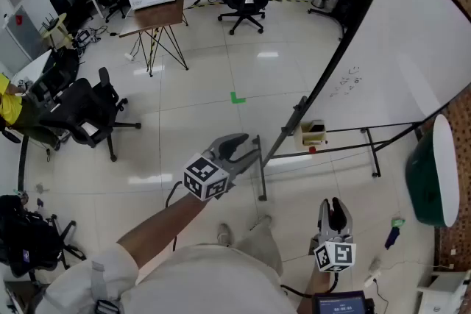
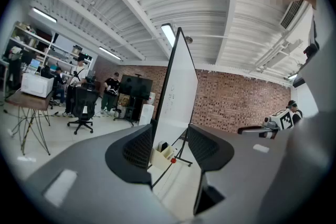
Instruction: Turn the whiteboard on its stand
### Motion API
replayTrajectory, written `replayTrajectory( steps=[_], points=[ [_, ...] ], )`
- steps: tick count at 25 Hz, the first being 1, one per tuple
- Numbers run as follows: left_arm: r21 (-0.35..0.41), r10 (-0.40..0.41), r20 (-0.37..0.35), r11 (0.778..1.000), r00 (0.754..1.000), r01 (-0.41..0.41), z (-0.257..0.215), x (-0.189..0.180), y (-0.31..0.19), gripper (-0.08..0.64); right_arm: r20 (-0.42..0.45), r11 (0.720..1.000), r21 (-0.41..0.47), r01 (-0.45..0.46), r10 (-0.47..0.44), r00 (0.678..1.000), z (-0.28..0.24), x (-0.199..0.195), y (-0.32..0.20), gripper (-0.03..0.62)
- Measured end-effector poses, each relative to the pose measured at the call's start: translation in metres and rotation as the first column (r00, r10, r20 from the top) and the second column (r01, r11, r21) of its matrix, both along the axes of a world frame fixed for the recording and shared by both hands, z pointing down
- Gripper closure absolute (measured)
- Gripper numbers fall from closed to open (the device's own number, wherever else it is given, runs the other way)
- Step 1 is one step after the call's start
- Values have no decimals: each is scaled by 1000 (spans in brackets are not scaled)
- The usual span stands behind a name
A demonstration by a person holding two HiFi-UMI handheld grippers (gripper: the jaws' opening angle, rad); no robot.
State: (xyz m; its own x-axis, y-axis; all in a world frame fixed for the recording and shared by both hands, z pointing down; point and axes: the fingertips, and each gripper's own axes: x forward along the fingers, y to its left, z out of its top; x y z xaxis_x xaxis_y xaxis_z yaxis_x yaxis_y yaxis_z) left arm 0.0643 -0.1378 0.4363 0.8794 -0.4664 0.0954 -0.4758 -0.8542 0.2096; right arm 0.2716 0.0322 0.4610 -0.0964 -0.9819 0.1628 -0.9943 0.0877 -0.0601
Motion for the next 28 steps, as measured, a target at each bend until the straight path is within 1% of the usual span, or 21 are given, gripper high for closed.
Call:
replayTrajectory(
  steps=[4, 8, 11, 14, 17, 21, 24, 28],
  points=[
    [40, 29, 17, 999, 999, -30, -16, 35, -32, 322, 10, 1000, 5, 17, -18, 1000, -1, 18, -20, 489],
    [45, 58, 25, 997, 998, -59, -36, 77, -69, 311, 22, 999, 24, 39, -40, 999, -8, 49, -59, 489],
    [52, 66, 34, 996, 997, -67, -52, 98, -83, 307, 16, 997, 41, 60, -61, 998, -20, 66, -80, 489],
    [76, 62, 47, 995, 997, -66, -68, 115, -99, 305, 6, 994, 53, 91, -92, 996, -27, 84, -102, 489],
    [107, 55, 55, 992, 997, -61, -85, 135, -117, 305, 1, 990, 54, 131, -131, 991, -21, 103, -124, 489],
    [121, 69, 53, 990, 996, -75, -102, 160, -137, 301, -13, 985, 42, 165, -164, 986, -18, 118, -142, 489],
    [133, 108, 64, 984, 992, -115, -108, 176, -150, 304, -12, 986, 49, 158, -158, 987, -18, 121, -149, 489],
    [141, 161, 82, 975, 984, -171, -109, 201, -163, 304, -9, 993, 49, 111, -111, 994, -17, 126, -152, 491]
  ],
)
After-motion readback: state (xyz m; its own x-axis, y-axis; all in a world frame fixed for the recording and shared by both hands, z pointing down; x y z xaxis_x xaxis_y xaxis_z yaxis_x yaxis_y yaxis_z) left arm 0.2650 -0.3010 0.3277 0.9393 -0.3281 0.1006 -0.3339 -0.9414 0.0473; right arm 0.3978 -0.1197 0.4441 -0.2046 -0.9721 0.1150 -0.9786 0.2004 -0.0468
